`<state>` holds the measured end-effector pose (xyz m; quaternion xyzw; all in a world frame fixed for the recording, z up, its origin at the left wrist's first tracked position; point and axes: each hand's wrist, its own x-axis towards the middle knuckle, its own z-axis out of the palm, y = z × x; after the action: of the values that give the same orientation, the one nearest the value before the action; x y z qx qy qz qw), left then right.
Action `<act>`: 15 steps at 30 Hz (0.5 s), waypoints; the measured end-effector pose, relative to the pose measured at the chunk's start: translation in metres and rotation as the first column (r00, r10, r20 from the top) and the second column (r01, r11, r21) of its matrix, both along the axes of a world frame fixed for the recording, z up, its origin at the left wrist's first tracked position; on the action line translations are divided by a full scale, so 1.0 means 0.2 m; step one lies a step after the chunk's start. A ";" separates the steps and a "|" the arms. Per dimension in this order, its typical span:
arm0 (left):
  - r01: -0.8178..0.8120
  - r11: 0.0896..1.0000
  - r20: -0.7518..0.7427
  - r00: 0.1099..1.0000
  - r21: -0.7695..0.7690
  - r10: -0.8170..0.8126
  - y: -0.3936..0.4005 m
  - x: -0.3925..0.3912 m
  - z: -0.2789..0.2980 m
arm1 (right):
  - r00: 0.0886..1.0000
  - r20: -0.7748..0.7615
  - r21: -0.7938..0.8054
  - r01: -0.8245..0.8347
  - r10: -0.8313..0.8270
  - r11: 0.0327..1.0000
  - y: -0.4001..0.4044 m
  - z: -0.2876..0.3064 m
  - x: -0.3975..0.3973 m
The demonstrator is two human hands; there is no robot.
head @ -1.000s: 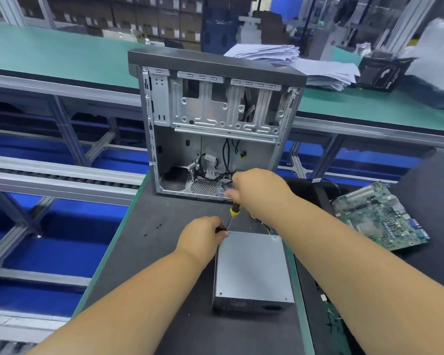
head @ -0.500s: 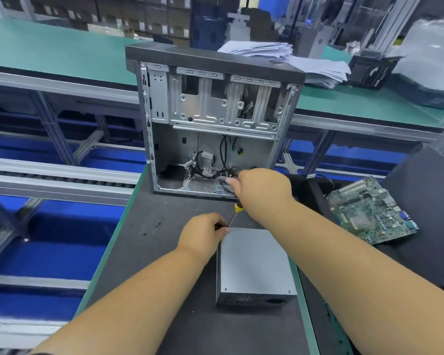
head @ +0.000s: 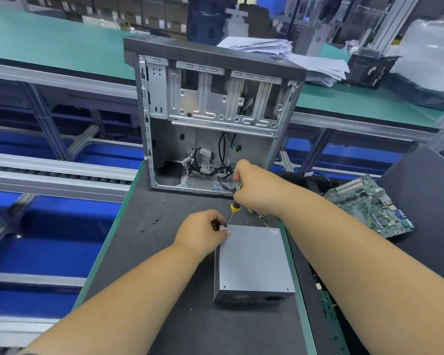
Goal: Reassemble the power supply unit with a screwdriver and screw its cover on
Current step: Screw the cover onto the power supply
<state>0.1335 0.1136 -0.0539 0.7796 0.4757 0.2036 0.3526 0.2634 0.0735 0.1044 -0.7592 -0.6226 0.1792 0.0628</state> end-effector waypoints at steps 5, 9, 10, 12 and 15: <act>-0.020 1.000 0.000 1.000 0.014 0.020 -0.01 0.01 0.00 | 0.842 0.539 0.057 -0.006 -0.026 0.998 0.00 -0.05 -0.03; -0.036 0.999 0.003 0.999 -0.001 0.036 -0.01 0.02 0.00 | 0.965 0.261 0.018 -0.004 -0.001 1.000 -0.01 -0.03 0.01; -0.038 0.999 0.008 0.999 -0.006 0.038 -0.01 0.02 0.00 | 0.987 0.153 -0.007 -0.057 0.057 0.998 -0.01 0.00 0.02; -0.043 0.999 0.020 0.999 -0.020 0.043 -0.01 0.02 0.00 | 0.973 0.187 -0.001 -0.136 0.133 0.991 0.00 0.01 0.02; -0.042 0.998 0.044 0.998 -0.044 0.044 -0.01 0.02 -0.01 | 0.826 0.563 0.051 -0.067 0.027 0.996 0.01 -0.04 -0.02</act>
<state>0.1368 0.1123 -0.0551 0.7568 0.4885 0.2181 0.3754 0.2598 0.0749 0.0974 -0.7601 -0.6378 -0.0716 -0.1015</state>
